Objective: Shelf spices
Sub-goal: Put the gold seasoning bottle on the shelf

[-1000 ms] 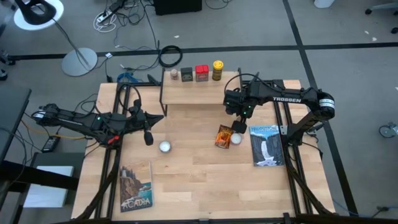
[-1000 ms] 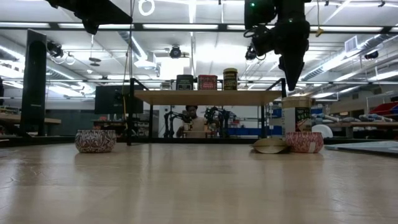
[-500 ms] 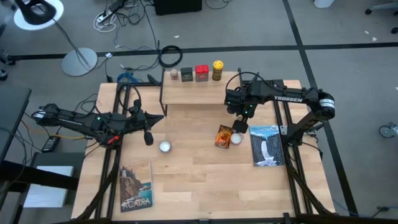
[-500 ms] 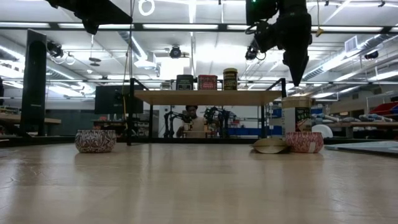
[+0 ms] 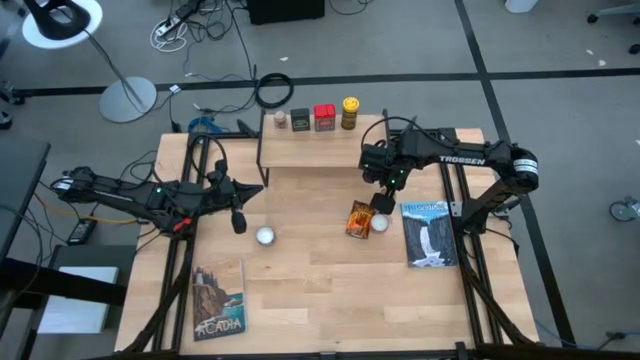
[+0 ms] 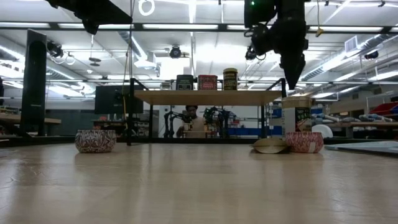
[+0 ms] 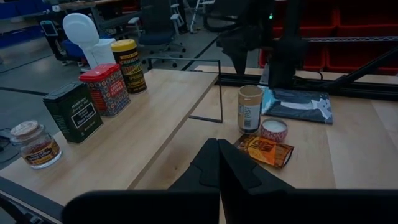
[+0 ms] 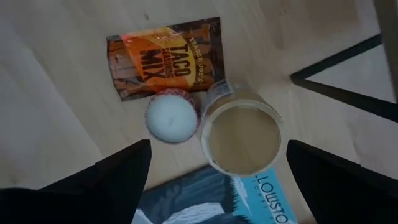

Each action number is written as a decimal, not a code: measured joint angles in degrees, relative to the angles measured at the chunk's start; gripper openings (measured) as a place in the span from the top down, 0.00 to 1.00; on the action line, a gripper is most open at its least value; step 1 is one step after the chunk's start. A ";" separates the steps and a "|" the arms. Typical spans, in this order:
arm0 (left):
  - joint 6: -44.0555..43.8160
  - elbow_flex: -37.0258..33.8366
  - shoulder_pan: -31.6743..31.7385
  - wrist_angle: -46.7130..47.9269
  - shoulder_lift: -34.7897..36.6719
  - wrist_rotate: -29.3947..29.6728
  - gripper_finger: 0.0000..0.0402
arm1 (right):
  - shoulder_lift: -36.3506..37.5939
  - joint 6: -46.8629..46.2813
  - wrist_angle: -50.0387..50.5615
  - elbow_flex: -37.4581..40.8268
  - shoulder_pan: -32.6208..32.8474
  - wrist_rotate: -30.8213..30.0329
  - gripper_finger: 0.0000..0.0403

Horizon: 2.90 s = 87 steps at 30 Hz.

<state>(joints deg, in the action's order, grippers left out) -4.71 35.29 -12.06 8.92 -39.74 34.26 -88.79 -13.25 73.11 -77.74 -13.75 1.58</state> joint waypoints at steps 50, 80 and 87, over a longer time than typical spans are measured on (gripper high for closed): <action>0.11 0.00 0.00 -0.01 0.00 -0.02 1.00 | -0.13 -6.68 -4.10 5.06 -2.54 -4.38 0.11; 0.00 0.00 0.00 -0.01 0.00 -0.04 1.00 | -0.07 -11.70 -12.44 12.90 -2.00 0.03 0.12; 0.02 0.00 -0.01 -0.01 0.00 -0.02 1.00 | -0.07 -11.35 -13.72 13.36 -1.23 0.20 0.21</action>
<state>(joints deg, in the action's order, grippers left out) -4.69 35.29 -12.07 8.91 -39.75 34.24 -88.86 -24.60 59.40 -64.38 -14.98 1.78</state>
